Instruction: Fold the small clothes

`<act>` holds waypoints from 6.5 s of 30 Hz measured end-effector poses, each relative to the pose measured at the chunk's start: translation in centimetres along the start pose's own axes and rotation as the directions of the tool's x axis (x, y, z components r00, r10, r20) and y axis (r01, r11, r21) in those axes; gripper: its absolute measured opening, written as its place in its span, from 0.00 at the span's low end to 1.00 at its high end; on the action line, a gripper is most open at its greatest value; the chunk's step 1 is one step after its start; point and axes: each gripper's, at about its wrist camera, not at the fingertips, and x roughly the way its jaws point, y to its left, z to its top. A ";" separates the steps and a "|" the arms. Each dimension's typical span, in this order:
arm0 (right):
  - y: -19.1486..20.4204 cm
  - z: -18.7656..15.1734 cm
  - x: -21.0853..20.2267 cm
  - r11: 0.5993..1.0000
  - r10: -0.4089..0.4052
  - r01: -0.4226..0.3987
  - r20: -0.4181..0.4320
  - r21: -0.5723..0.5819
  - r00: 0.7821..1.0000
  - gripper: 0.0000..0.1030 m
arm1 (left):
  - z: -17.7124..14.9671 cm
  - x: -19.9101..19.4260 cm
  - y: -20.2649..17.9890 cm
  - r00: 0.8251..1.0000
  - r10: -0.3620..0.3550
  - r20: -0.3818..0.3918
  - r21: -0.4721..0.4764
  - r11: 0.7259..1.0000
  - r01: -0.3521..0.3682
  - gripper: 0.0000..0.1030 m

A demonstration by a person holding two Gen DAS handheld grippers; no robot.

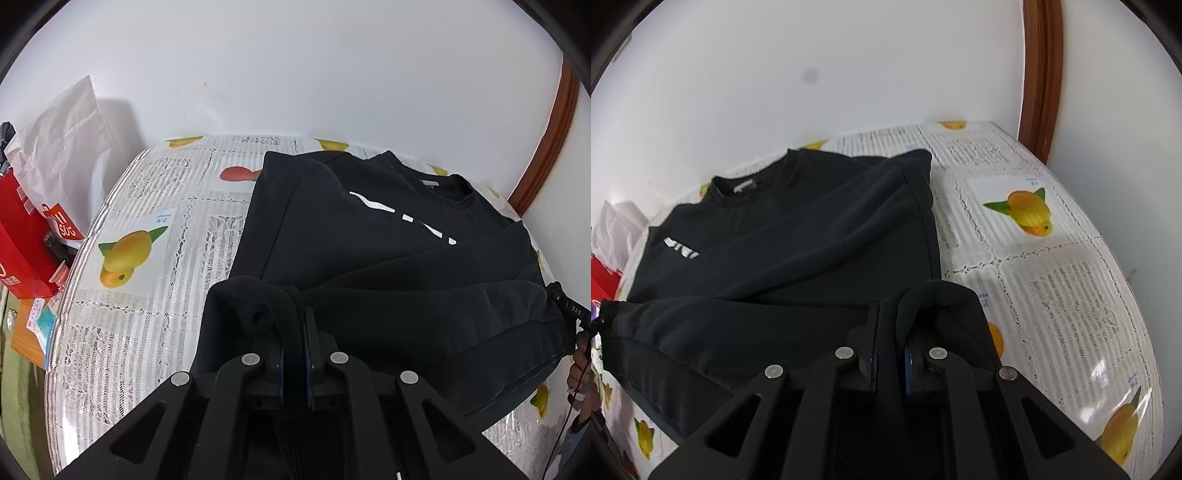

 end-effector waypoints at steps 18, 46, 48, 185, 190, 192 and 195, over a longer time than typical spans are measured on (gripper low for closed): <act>-0.3 -1.3 -5.5 0.999 0.043 -0.042 0.034 -0.016 0.999 0.38 | -1.0 -3.0 0.5 0.998 -0.058 -0.025 -0.022 0.998 0.058 0.35; -4.6 -6.5 -5.1 0.999 -0.032 0.031 0.016 0.029 0.999 0.08 | -7.6 -3.3 4.6 0.995 -0.087 -0.051 -0.080 0.993 0.083 0.15; -4.6 -6.9 -5.6 0.999 -0.045 0.045 0.005 0.023 0.999 0.07 | -8.2 -3.9 4.6 0.994 -0.090 -0.055 -0.086 0.993 0.085 0.14; 3.0 3.0 3.2 0.981 -0.034 0.021 -0.062 -0.192 0.997 0.51 | 1.8 2.4 -0.6 0.990 -0.124 -0.073 0.028 0.992 0.126 0.32; 3.8 2.6 2.4 0.968 -0.041 0.034 -0.024 -0.247 0.999 0.24 | 1.7 -0.4 -1.1 0.993 -0.114 -0.003 0.048 0.992 0.115 0.11; 4.0 2.6 1.0 0.961 -0.022 0.024 0.011 -0.275 1.000 0.21 | 2.0 -1.9 -0.8 0.989 -0.142 0.033 0.030 0.990 0.141 0.10; 3.5 3.0 -2.8 0.961 0.052 -0.019 0.113 -0.276 0.992 0.21 | 2.9 -4.5 -0.2 0.976 -0.189 0.112 -0.026 0.981 0.193 0.10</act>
